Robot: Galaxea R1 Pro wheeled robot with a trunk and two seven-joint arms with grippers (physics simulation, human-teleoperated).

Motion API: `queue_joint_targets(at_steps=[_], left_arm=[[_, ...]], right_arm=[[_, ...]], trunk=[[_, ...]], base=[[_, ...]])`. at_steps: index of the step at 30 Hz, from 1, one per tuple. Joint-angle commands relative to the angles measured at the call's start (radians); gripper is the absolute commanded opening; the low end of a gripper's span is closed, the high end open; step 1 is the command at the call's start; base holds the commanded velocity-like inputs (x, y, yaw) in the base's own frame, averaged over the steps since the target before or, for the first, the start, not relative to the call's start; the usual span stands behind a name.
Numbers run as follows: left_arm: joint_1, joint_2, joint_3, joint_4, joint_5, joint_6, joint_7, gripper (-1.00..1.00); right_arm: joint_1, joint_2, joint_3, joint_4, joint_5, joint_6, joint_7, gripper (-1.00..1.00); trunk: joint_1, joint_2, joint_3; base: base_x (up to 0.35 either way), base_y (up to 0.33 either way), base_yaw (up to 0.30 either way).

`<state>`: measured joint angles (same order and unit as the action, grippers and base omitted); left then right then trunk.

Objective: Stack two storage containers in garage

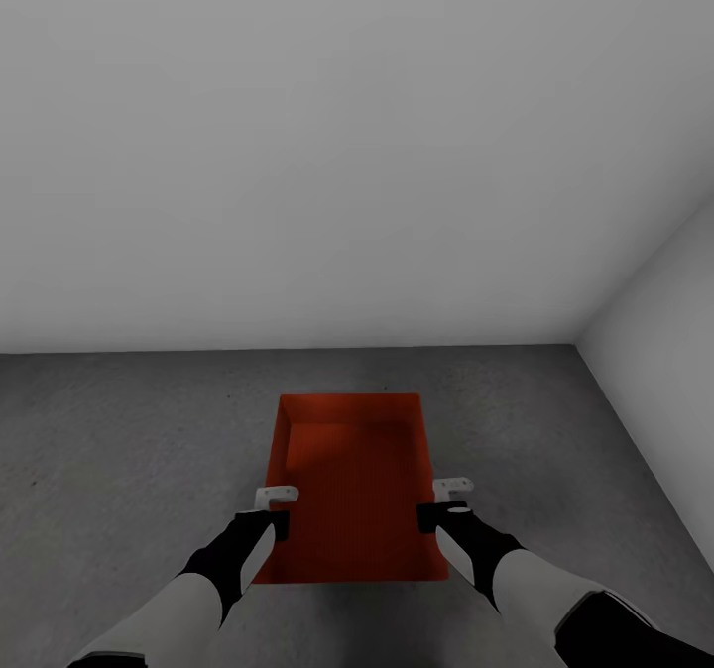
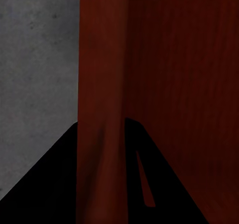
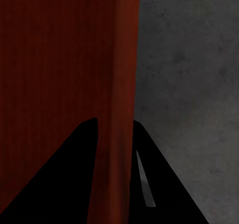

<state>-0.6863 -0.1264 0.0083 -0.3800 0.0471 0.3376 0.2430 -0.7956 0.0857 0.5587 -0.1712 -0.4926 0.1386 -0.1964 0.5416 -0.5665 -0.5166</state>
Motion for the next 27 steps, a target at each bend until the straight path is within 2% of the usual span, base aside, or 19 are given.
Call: queue_joint_targets(at_steps=[1,4,10,27], left_arm=[[0.001,0.030,-0.007,0.002,0.019,0.006,0.007,-1.00],[0.001,0.030,-0.007,0.002,0.019,0.006,0.007,-1.00],[0.001,0.030,-0.007,0.001,0.019,0.006,0.015,-1.00],[0.001,0.030,-0.007,0.003,0.019,0.008,0.007,-1.00]], right_arm=[[-0.001,-0.015,0.009,-0.005,0.006,-0.027,-0.006,-1.00],[-0.001,-0.014,0.009,-0.005,0.006,-0.027,-0.006,-1.00],[-0.001,-0.015,0.009,-0.005,0.006,-0.027,-0.006,-1.00],[-0.001,-0.015,0.009,-0.005,0.006,-0.027,-0.006,-1.00]], trunk=[[0.004,-0.008,-0.004],[0.016,-0.029,-0.014],[0.016,-0.029,-0.014],[0.081,-0.148,-0.067]], base=[[0.000,0.000,0.000],[0.000,0.000,0.000],[0.000,0.000,0.000],[0.000,0.000,0.000]])
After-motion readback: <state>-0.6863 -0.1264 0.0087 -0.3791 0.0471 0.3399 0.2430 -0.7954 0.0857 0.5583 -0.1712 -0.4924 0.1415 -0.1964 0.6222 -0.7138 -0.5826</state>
